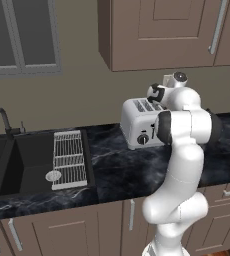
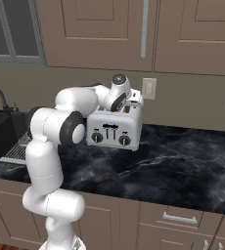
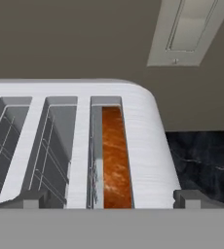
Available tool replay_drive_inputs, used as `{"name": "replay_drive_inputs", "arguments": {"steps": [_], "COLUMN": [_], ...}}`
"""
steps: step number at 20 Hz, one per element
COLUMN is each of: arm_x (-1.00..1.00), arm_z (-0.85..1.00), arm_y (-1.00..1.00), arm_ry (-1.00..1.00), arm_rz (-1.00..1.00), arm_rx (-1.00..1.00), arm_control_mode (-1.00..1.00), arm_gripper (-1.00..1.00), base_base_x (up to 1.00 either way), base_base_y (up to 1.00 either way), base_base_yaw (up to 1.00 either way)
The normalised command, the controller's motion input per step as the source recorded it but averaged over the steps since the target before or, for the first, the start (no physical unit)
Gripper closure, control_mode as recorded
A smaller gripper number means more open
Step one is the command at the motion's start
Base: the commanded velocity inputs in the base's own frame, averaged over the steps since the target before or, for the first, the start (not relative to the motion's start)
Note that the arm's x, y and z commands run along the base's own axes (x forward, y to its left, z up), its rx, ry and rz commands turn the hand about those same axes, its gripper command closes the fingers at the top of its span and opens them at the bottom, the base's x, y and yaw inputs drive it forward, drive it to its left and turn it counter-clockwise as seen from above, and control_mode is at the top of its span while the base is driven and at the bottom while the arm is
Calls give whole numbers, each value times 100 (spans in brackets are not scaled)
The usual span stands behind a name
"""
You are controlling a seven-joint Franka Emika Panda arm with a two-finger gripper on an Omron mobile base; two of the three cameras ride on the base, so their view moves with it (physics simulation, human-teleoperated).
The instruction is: Start the toaster. Once the lever pops up, take the bread to the plate on the dining counter.
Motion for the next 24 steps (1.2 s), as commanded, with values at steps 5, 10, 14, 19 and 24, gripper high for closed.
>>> {"name": "replay_drive_inputs", "arguments": {"steps": [5, 10, 14, 19, 24], "arm_x": [0, 0, 0, 0, 0], "arm_z": [-3, -1, 0, 0, 0], "arm_y": [0, 0, 0, 0, 0], "arm_ry": [5, 3, 0, 0, 0], "arm_rz": [1, 1, 0, 0, 0], "arm_rx": [0, 0, 0, 0, 0], "arm_control_mode": [-100, -100, -100, -100, -100], "arm_gripper": [-100, 100, 100, 100, 100], "base_base_x": [0, 0, 0, 0, 0], "base_base_y": [0, 0, 0, 0, 0], "base_base_yaw": [0, 0, 0, 0, 0]}}
